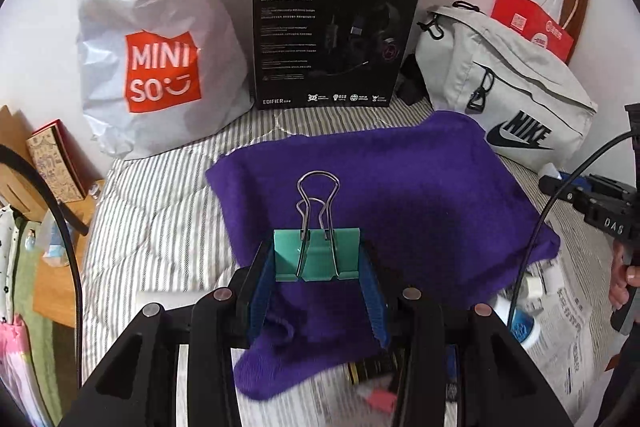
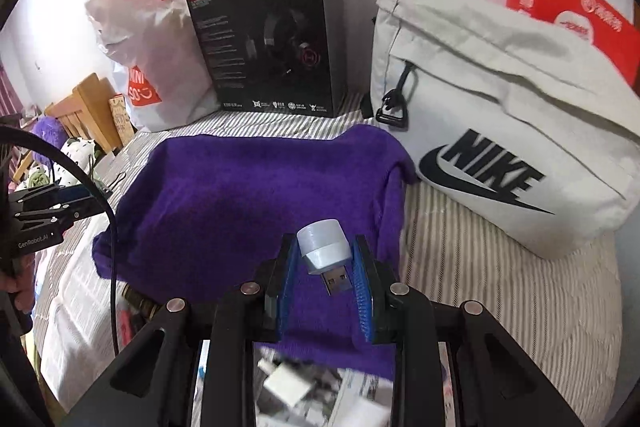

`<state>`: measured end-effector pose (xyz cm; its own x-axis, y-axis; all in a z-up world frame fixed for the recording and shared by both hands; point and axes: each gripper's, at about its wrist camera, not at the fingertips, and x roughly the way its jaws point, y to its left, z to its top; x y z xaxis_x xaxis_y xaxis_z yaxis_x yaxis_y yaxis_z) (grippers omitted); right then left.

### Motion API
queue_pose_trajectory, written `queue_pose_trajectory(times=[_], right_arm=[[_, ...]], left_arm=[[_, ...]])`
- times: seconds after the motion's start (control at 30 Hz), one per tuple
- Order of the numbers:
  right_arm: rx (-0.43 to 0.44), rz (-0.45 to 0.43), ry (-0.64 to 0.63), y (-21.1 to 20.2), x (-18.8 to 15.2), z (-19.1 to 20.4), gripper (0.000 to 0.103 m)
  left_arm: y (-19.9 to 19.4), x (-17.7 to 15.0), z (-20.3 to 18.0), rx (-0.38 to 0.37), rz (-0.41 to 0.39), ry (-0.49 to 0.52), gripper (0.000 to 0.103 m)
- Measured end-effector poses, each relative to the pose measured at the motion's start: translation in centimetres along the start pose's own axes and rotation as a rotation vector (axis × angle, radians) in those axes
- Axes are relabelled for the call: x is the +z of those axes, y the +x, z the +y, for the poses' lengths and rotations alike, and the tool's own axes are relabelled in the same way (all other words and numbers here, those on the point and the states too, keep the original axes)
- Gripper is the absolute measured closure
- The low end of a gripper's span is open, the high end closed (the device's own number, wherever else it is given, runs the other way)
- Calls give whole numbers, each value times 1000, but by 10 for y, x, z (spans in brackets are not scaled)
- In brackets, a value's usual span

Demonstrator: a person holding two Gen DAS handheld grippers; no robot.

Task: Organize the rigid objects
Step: 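Carry the clip and the USB light onto the purple towel with both tools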

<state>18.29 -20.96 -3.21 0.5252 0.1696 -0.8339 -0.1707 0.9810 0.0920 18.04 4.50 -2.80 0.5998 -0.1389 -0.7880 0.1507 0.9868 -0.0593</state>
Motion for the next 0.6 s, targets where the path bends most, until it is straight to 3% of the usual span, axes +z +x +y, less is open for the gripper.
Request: queue_pose_trajectory(times=[0.4,0.6], right_arm=[[2,76,-45,67,24,1,76],[-18,112,-66,93,37,2,76]], left_arm=[[70,25,0,-32,86,13,64],[94,31,5,-108,166,54,64]])
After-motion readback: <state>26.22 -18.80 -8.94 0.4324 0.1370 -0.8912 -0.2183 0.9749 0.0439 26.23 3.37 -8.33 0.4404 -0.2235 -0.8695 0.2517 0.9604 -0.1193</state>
